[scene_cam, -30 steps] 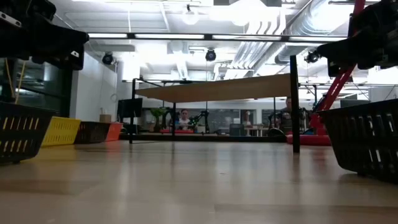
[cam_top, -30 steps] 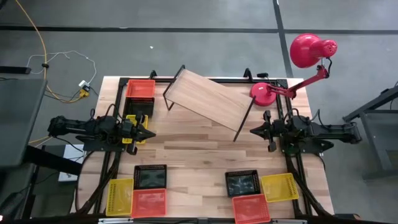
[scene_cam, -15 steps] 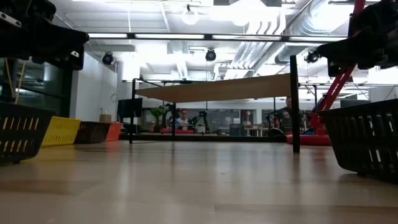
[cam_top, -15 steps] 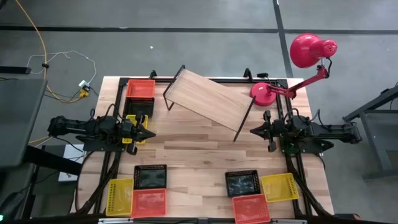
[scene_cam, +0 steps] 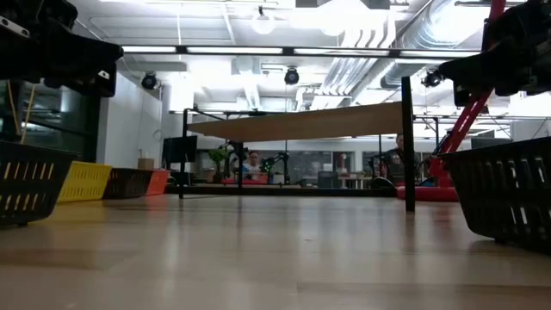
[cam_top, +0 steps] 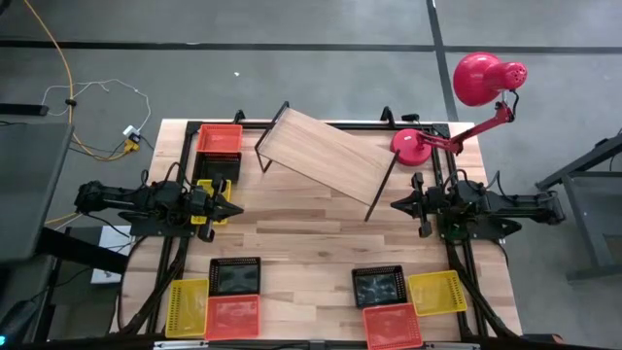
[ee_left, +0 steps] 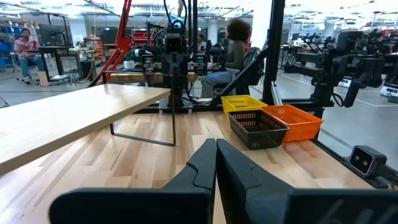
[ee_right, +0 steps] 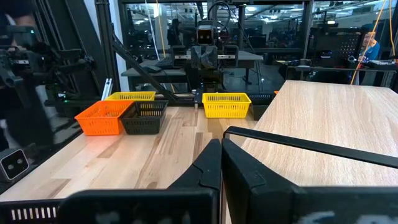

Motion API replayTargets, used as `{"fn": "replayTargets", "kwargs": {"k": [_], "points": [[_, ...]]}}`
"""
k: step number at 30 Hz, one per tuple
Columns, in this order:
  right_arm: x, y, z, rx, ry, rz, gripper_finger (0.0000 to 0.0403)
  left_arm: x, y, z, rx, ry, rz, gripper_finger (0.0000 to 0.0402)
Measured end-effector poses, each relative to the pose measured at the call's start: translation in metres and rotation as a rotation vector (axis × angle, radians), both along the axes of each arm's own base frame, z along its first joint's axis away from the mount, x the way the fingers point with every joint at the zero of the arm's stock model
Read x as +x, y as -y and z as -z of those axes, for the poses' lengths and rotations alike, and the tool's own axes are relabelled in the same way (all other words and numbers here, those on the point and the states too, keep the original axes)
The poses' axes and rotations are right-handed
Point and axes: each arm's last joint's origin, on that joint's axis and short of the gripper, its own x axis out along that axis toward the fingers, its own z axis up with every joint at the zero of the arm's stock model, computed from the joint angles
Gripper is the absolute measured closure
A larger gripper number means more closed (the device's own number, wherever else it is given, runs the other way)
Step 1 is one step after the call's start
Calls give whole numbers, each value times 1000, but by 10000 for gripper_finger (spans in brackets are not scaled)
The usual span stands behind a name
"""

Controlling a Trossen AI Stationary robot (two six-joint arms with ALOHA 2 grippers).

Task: Stack baskets on shelf by color

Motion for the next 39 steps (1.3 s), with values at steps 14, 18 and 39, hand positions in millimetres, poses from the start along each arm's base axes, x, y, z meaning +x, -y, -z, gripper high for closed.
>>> {"fn": "replayTargets", "kwargs": {"k": [14, 18, 39], "points": [[0, 0, 0, 0, 0, 0, 402, 0, 0, 0, 0, 4, 0, 401], [0, 0, 0, 0, 0, 0, 402, -2, -2, -18, -61, 185, -70, 401], [0, 0, 0, 0, 0, 0, 402, 52, 5, -172, -249, -105, -217, 401]]}}
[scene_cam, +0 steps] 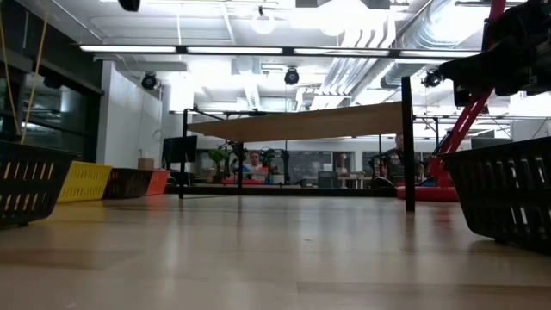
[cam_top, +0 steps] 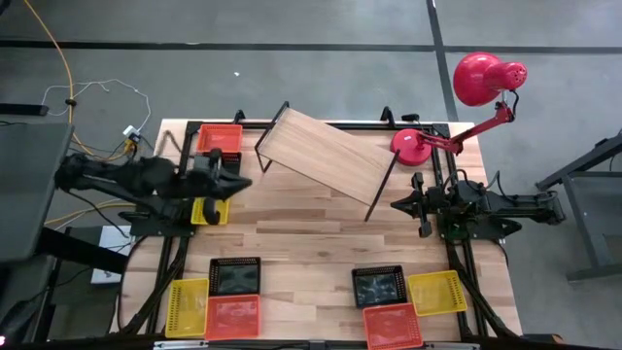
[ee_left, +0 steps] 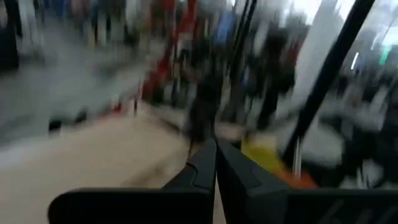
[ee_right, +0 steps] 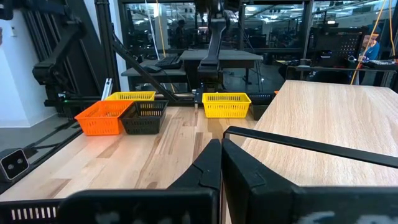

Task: Stack baskets on shelf by color
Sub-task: Put the top yellow bin on the shelf

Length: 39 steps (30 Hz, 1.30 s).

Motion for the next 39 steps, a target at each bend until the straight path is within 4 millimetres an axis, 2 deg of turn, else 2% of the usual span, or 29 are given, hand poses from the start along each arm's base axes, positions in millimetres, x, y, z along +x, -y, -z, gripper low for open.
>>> {"fn": "replayTargets", "kwargs": {"k": [3, 6, 10, 15, 22, 28, 34, 39], "points": [[0, 0, 0, 0, 0, 1, 402, 6, 3, -11, -47, -178, 45, 401], [0, 0, 0, 0, 0, 0, 402, 5, 4, -13, -83, -359, 74, 397], [0, 0, 0, 0, -1, 1, 402, -2, 4, 4, -138, -663, 76, 372], [0, 0, 0, 0, -1, 0, 402, -8, 10, 37, -181, -929, 123, 308], [0, 0, 0, 0, 0, 0, 402, -14, 18, 91, -174, -1127, 160, 211], [0, 0, 0, 0, 0, 0, 402, -24, 19, 128, -138, -1254, 136, 169], [0, 0, 0, 0, 0, 0, 402, -24, 17, 132, -156, -1228, -2, 167], [0, 0, 0, 0, 0, 1, 402, -17, 19, 138, -182, -1269, -5, 174]]}}
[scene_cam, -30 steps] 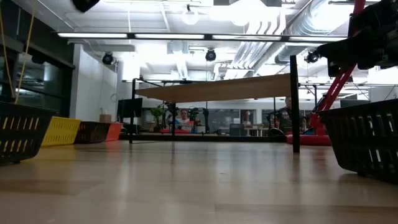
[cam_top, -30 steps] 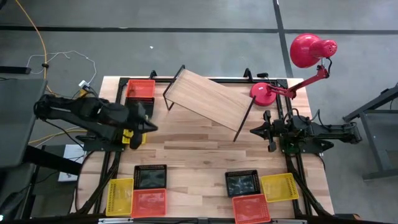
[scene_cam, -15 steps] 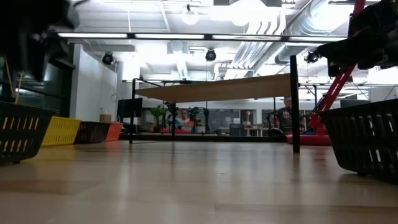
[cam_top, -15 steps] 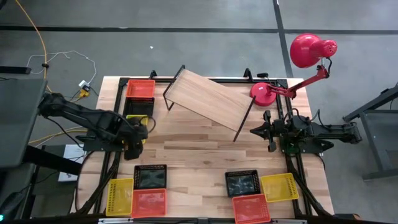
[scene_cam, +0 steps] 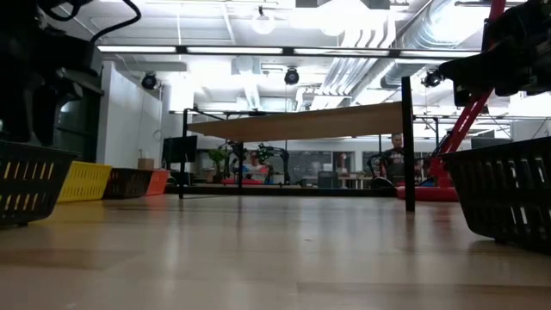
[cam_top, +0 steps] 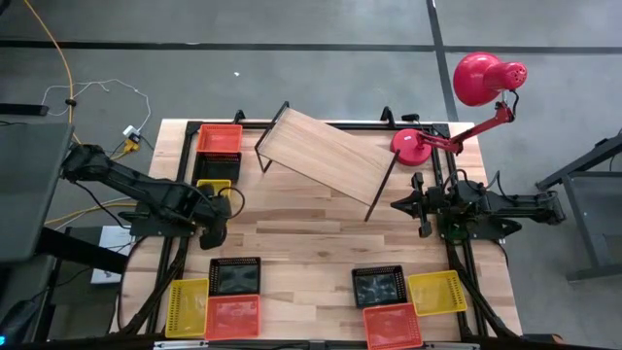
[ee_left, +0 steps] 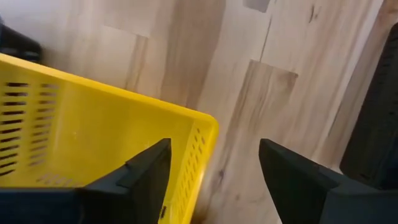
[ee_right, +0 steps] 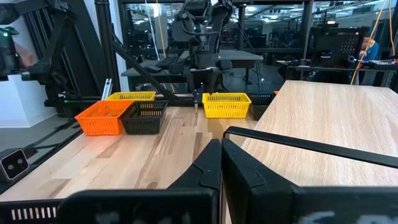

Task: Stack baskets on shelf by color
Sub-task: Put the top yellow bin on the shelf

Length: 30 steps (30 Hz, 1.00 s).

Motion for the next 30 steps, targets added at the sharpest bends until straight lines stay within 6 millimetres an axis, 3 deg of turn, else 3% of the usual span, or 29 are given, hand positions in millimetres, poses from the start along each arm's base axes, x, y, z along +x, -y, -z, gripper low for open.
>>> {"fn": "replayTargets", "kwargs": {"k": [17, 21, 25, 30], "points": [[0, 0, 0, 0, 0, -1, 402, 25, 5, 40, 78, -307, 48, 195], [0, 0, 0, 0, -1, 0, 402, 26, 5, 44, 81, -341, 50, 260], [0, 0, 0, 0, -1, 0, 402, 26, 7, 46, 26, -361, 70, 372], [0, 0, 0, 0, 0, 0, 402, 29, 11, 32, -86, -344, 75, 389]]}}
